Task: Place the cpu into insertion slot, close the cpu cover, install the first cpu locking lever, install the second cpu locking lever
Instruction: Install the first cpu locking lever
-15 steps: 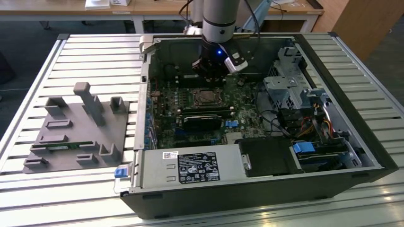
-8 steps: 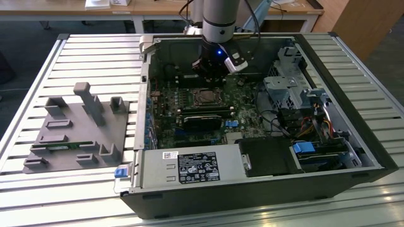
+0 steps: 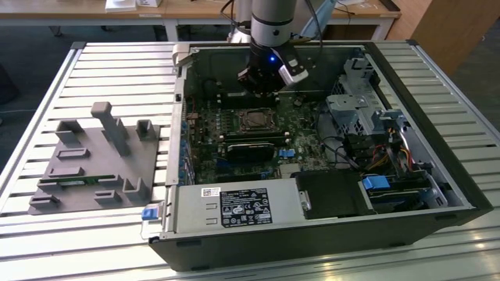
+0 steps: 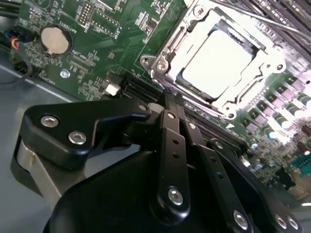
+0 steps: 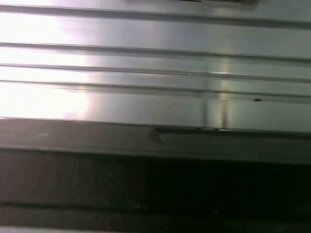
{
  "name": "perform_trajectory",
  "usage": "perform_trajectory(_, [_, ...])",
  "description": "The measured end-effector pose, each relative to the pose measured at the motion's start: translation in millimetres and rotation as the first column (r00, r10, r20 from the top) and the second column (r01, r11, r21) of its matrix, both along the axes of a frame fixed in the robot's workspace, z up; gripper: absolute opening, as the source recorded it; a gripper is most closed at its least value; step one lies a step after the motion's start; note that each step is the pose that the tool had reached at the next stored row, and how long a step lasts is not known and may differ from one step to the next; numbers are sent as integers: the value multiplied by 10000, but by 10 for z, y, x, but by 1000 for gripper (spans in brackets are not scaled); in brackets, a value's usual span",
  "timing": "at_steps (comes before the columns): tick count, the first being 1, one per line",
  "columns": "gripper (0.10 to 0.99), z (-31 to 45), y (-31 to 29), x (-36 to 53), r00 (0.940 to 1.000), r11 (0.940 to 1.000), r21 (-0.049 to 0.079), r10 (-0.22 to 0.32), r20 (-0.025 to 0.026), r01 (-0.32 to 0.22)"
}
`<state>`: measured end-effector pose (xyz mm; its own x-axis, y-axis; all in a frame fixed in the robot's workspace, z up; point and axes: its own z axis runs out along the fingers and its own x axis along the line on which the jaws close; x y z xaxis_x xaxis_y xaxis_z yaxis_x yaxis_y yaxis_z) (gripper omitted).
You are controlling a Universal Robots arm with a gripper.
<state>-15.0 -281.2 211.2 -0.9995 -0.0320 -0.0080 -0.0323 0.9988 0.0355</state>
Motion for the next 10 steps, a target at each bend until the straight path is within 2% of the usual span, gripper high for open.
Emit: perform_trajectory(10, [106, 0, -22, 0, 10000, 10000, -1, -1, -1, 1])
